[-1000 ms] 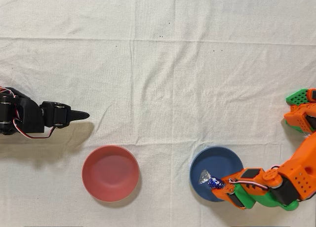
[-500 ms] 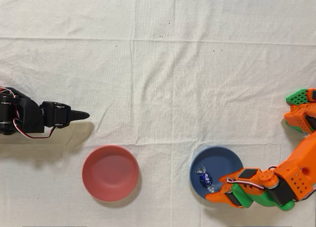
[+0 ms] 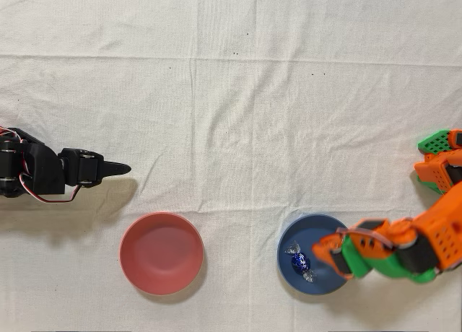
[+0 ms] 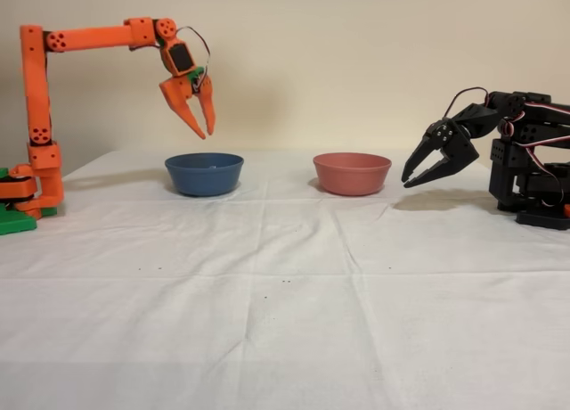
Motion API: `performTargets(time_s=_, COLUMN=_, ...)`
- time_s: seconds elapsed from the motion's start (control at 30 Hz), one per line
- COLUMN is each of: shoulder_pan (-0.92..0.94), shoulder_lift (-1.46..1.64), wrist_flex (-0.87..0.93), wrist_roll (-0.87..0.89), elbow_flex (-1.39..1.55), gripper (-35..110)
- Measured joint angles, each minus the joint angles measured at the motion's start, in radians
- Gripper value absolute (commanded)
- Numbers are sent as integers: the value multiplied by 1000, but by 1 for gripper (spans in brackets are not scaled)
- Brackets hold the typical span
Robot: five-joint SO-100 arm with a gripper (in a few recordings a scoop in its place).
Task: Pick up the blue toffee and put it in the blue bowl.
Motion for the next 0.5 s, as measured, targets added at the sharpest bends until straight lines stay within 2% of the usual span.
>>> performTargets(time_s=0.23, shoulder_pan=212, shoulder_lift=264, wrist_flex=-75, wrist_roll=-69, elbow_flex=201, gripper=0)
performTargets(time_s=0.5, shoulder_pan=382, shoulder_lift=670, wrist_flex=-348, wrist_roll=-140, elbow_flex=627, gripper=0)
